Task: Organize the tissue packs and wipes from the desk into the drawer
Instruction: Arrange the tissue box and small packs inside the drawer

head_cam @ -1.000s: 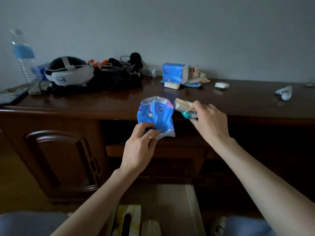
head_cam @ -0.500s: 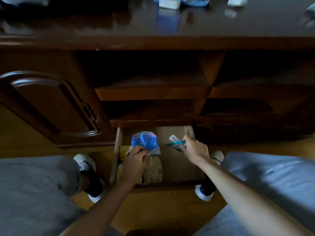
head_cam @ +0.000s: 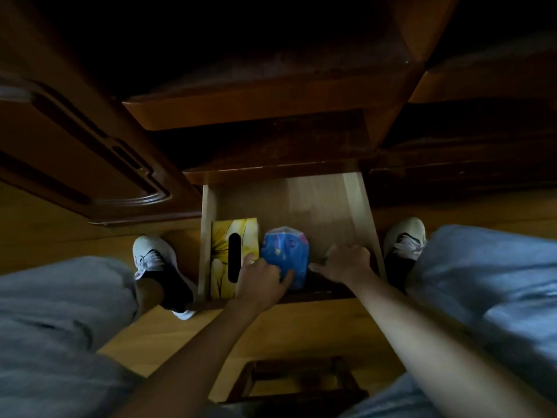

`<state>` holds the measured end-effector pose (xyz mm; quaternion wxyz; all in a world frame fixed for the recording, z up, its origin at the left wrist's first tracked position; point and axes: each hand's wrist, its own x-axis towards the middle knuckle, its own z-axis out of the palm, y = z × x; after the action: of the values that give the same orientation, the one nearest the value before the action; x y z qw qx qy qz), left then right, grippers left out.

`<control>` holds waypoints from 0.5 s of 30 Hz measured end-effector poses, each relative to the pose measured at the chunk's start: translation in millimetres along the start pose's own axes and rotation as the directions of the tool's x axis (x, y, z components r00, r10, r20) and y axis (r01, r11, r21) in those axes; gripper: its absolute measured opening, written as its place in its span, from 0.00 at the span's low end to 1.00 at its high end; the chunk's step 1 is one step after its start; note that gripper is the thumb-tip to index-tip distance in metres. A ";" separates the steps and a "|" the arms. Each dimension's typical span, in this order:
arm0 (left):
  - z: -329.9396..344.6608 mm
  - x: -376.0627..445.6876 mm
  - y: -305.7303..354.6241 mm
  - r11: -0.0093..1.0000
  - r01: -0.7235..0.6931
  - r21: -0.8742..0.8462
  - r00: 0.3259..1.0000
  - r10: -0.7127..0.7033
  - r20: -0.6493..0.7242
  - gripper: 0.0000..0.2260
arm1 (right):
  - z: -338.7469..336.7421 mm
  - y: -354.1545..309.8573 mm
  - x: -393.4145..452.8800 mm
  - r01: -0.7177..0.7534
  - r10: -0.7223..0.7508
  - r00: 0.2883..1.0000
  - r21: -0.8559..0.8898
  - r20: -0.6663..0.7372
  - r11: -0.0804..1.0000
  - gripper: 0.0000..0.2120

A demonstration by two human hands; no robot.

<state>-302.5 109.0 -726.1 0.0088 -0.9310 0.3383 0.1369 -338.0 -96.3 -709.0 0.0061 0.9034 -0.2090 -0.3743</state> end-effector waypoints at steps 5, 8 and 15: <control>-5.2 29.3 0.7 0.993 0.003 -0.115 0.986 -0.023 -0.166 0.21 | 5.6 -5.2 4.5 0.012 -0.013 1.000 0.183 0.004 0.983 0.42; -15.0 61.4 11.0 0.982 -0.026 -0.186 0.992 0.003 -0.125 0.34 | 8.2 -3.2 6.5 0.022 -0.063 0.978 0.203 0.197 0.979 0.43; 0.7 95.4 31.7 0.931 0.322 -0.170 0.926 -0.273 0.261 0.42 | 24.2 12.6 11.0 -0.132 -0.042 0.934 0.451 0.355 0.883 0.57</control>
<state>-252.8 24.7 -749.3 -0.0292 -0.9447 0.1726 0.2773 -352.2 -108.5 -731.7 -0.2406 0.7903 -0.3118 -0.4694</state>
